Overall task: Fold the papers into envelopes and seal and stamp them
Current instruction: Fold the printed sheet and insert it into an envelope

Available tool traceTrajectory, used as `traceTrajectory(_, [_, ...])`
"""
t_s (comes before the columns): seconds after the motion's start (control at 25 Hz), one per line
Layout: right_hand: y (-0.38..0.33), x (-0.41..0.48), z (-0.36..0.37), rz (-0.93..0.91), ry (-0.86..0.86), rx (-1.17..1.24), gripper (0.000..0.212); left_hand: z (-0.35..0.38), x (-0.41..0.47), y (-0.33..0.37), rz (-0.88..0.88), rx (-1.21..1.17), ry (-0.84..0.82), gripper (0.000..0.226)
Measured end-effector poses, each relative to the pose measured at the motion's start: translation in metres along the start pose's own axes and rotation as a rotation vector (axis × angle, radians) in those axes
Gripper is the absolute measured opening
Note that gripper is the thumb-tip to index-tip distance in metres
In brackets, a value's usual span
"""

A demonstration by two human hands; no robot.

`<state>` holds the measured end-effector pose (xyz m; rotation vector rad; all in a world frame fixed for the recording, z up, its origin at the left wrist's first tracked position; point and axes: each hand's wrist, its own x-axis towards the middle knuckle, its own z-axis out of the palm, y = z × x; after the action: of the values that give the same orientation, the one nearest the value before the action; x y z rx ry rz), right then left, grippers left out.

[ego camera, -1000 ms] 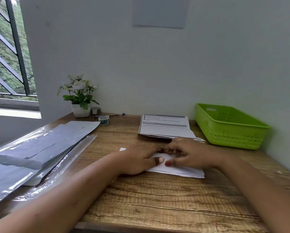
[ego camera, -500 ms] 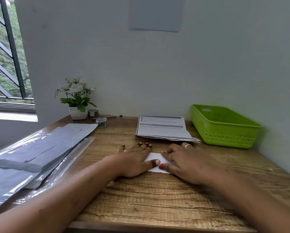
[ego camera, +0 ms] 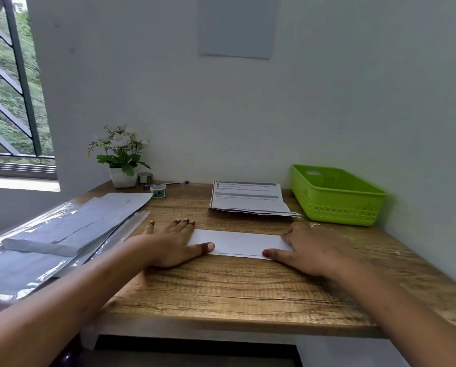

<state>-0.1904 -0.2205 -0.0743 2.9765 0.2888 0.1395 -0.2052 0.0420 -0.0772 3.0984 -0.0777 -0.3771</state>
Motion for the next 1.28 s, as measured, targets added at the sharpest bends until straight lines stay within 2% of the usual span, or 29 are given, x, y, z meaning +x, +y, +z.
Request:
traceTrajectory(0.16, [-0.017,-0.007,-0.019,0.065,0.015,-0.171,0.086,0.002,-0.002,0.003,-0.026,-0.022,0.043,0.091])
traceTrajectory(0.24, [-0.036,-0.002,-0.023,-0.017,0.129,-0.134,0.084,0.004,0.001,0.008,-0.027,-0.039,0.059,0.090])
traceTrajectory(0.32, [-0.057,0.008,-0.019,-0.197,0.166,0.040,0.077,0.004,0.005,0.012,-0.015,-0.056,0.069,0.086])
traceTrajectory(0.44, [-0.079,0.019,-0.001,-0.381,-0.050,0.214,0.070,0.005,0.012,0.013,0.017,-0.073,0.085,0.068])
traceTrajectory(0.52, [-0.076,0.023,0.006,-0.390,-0.134,0.258,0.067,0.004,0.015,0.011,0.024,-0.074,0.075,0.063])
traceTrajectory(0.68, [-0.057,0.021,0.008,-0.363,-0.185,0.231,0.066,0.005,0.016,0.005,-0.012,-0.055,0.067,0.062])
traceTrajectory(0.84, [-0.053,0.020,0.006,-0.346,-0.199,0.199,0.071,0.001,0.012,-0.010,-0.058,0.017,0.100,0.061])
traceTrajectory(1.0, [-0.079,0.022,-0.009,-0.374,-0.036,0.168,0.104,-0.024,-0.010,-0.056,-0.121,0.006,0.179,0.058])
traceTrajectory(1.08, [-0.114,0.025,-0.024,-0.488,0.028,0.275,0.082,-0.038,-0.025,-0.088,-0.141,-0.108,0.195,0.052])
traceTrajectory(1.16, [-0.158,0.030,-0.040,-0.609,0.050,0.362,0.063,-0.042,-0.036,-0.122,-0.214,-0.352,0.214,0.048])
traceTrajectory(1.28, [-0.230,0.030,-0.060,-0.758,0.009,0.519,0.057,-0.030,-0.050,-0.178,-0.409,-0.520,0.357,0.037])
